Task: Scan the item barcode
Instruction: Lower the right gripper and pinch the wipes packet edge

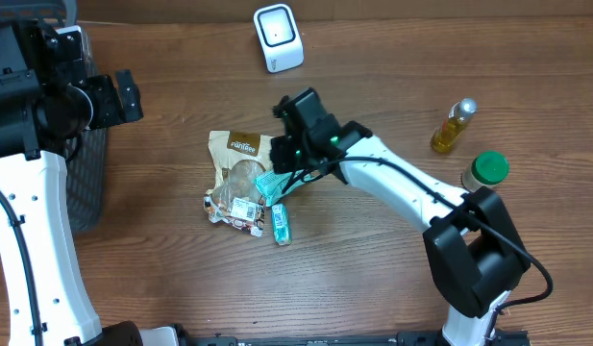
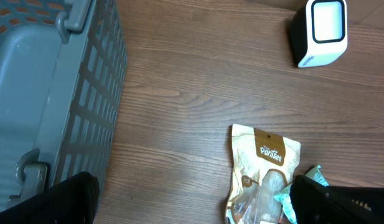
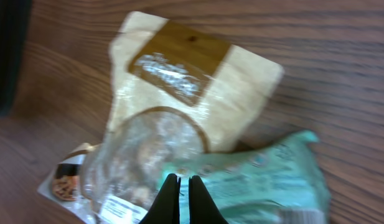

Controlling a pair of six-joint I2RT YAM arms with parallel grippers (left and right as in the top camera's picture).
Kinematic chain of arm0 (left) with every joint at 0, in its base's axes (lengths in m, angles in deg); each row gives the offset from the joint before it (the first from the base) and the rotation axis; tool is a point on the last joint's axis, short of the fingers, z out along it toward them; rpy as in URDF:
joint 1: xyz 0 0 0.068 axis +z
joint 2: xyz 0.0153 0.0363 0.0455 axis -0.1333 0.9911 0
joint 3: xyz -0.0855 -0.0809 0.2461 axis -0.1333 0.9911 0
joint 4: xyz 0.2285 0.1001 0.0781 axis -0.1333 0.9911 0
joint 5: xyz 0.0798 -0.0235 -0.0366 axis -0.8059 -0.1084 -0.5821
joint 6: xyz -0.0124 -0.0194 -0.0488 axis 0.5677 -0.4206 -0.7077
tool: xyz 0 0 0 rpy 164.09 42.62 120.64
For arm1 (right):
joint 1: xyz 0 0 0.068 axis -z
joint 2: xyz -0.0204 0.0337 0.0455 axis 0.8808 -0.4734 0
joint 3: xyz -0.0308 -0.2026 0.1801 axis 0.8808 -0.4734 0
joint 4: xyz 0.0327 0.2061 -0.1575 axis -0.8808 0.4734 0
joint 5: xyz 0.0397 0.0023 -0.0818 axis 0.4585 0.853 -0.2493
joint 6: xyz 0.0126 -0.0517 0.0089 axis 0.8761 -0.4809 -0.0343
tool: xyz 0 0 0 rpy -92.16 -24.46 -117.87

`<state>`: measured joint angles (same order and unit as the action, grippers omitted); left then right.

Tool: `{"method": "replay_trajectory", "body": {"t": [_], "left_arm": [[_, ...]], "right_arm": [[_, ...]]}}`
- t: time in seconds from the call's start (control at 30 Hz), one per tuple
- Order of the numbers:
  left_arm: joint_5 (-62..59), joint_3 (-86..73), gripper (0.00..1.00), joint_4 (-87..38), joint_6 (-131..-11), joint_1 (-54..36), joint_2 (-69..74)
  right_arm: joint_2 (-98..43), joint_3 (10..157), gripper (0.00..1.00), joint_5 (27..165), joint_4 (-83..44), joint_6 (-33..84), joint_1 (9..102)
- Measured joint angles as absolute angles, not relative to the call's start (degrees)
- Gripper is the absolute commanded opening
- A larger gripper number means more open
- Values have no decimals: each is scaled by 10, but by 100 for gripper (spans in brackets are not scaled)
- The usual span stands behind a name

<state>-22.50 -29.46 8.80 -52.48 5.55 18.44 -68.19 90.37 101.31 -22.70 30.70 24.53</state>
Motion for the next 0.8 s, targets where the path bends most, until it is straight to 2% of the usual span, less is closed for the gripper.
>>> {"method": "replay_trajectory", "body": {"t": [0.8], "left_arm": [[-225,-295,100,88,-525,56,184]], "right_arm": [[-714,904,4,981,-268,297,230]]}}
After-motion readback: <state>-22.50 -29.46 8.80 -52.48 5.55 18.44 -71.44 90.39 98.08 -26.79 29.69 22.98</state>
